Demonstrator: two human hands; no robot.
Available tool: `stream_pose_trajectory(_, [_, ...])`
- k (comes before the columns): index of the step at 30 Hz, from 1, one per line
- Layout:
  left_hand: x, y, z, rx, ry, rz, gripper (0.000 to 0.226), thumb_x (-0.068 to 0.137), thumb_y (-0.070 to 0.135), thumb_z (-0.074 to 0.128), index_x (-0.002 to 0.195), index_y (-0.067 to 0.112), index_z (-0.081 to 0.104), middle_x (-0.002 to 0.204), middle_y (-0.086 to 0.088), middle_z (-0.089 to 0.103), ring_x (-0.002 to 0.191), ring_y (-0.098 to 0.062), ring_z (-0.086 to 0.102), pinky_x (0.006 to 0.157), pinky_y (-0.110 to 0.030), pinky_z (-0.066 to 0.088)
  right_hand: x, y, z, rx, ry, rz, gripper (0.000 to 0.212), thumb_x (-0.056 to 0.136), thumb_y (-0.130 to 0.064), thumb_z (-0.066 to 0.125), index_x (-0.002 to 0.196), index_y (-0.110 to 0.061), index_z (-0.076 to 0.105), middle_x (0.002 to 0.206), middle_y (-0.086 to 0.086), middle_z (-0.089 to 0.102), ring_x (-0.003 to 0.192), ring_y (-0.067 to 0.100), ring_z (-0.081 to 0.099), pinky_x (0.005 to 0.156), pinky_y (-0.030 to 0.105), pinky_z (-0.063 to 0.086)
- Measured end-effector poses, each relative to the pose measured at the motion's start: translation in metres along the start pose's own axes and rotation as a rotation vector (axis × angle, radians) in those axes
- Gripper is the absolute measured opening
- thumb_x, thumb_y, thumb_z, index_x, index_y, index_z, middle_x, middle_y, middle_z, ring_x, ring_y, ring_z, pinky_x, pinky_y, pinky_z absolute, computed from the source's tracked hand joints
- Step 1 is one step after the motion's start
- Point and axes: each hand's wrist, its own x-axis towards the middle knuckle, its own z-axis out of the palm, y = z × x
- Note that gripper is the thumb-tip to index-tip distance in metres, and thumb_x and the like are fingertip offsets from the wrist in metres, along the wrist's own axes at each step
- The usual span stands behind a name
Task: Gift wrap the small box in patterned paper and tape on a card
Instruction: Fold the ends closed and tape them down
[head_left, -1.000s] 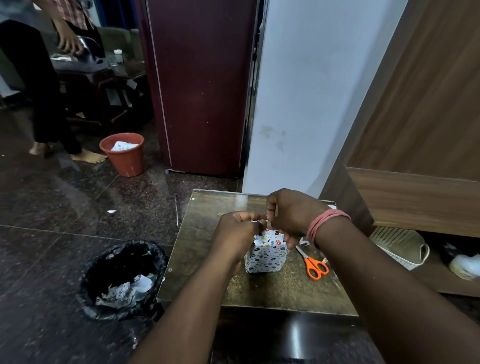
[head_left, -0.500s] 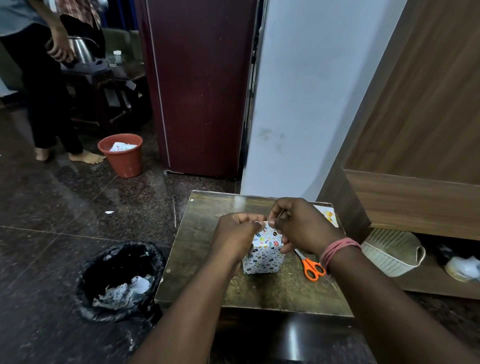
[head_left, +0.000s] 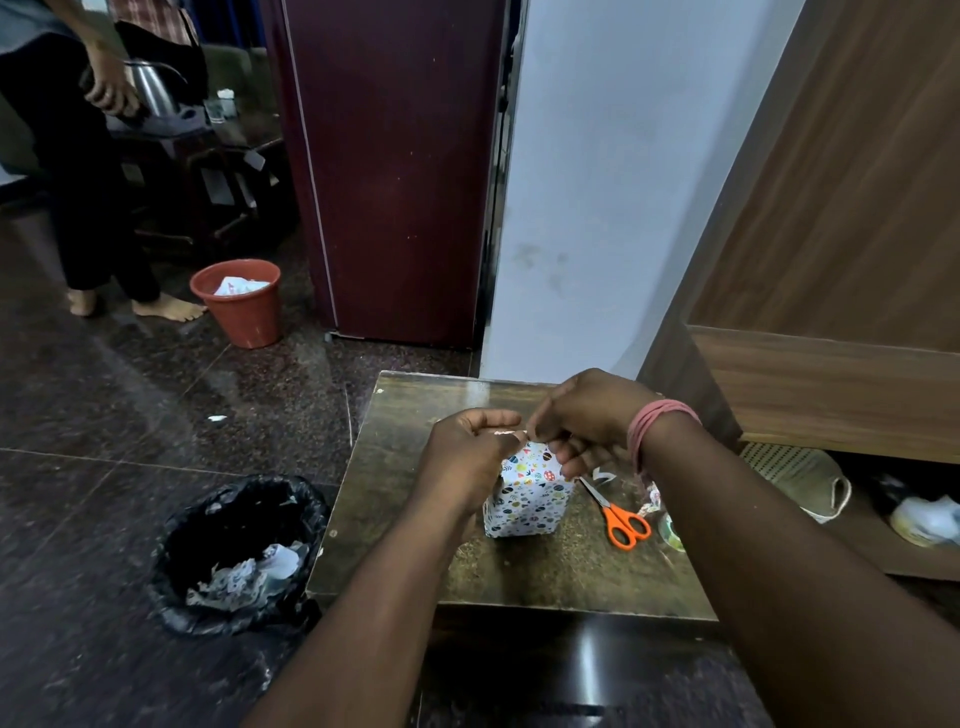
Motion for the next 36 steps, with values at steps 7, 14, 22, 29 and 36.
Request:
stream_pose_trajectory(7, [0.003, -0.002, 0.000, -0.008, 0.005, -0.027, 0.017, 0.087, 0.002, 0.076, 0.099, 0.013, 0.076, 0.095, -0.012, 0.079, 0.089, -0.024, 0.074, 0.083, -0.050, 0.061, 0.016, 0.007, -0.006, 0.013, -0.147, 0.177, 0.029, 0.095, -0.015, 0.062, 0.070, -0.012, 0.047, 0.042, -0.001, 0.040, 0.029, 0.009, 0.026, 0.036, 0.013, 0.022])
stream_pose_trajectory(14, [-0.002, 0.004, 0.001, -0.023, -0.038, -0.032, 0.020, 0.087, -0.004, 0.075, 0.103, 0.007, 0.075, 0.098, -0.017, 0.078, 0.077, -0.020, 0.072, 0.072, -0.034, 0.058, 0.032, 0.036, -0.008, 0.343, -0.241, 0.273, 0.043, 0.079, -0.018, 0.072, 0.051, -0.021, 0.040, 0.045, -0.007, 0.026, 0.034, 0.010, 0.015, 0.040, 0.016, 0.016])
stream_pose_trajectory(22, [-0.003, 0.006, -0.001, 0.019, -0.050, -0.034, 0.020, 0.084, -0.001, 0.078, 0.101, 0.010, 0.076, 0.095, -0.014, 0.078, 0.082, -0.020, 0.074, 0.072, -0.033, 0.057, 0.025, 0.005, -0.009, 0.024, -0.233, 0.363, 0.032, 0.081, -0.020, 0.061, 0.053, -0.017, 0.045, 0.048, -0.003, 0.026, 0.039, 0.014, 0.018, 0.050, 0.019, 0.019])
stream_pose_trajectory(29, [-0.011, 0.010, 0.001, 0.032, -0.059, -0.013, 0.020, 0.090, 0.000, 0.074, 0.109, 0.006, 0.074, 0.105, -0.015, 0.076, 0.080, -0.015, 0.070, 0.057, -0.016, 0.054, 0.034, 0.016, 0.004, -0.056, -0.104, 0.207, 0.027, 0.097, -0.026, 0.055, 0.074, -0.018, 0.042, 0.061, 0.002, 0.029, 0.045, 0.015, 0.022, 0.045, 0.020, 0.026])
stream_pose_trajectory(36, [-0.011, 0.018, -0.002, -0.047, -0.007, -0.128, 0.024, 0.107, 0.020, 0.050, 0.115, 0.015, 0.072, 0.116, -0.004, 0.071, 0.105, -0.020, 0.065, 0.076, -0.030, 0.048, -0.001, 0.081, 0.021, 0.417, 0.325, -0.133, 0.034, 0.095, -0.053, 0.060, 0.091, -0.019, 0.066, 0.072, -0.001, 0.056, 0.054, 0.014, 0.046, 0.048, 0.026, 0.038])
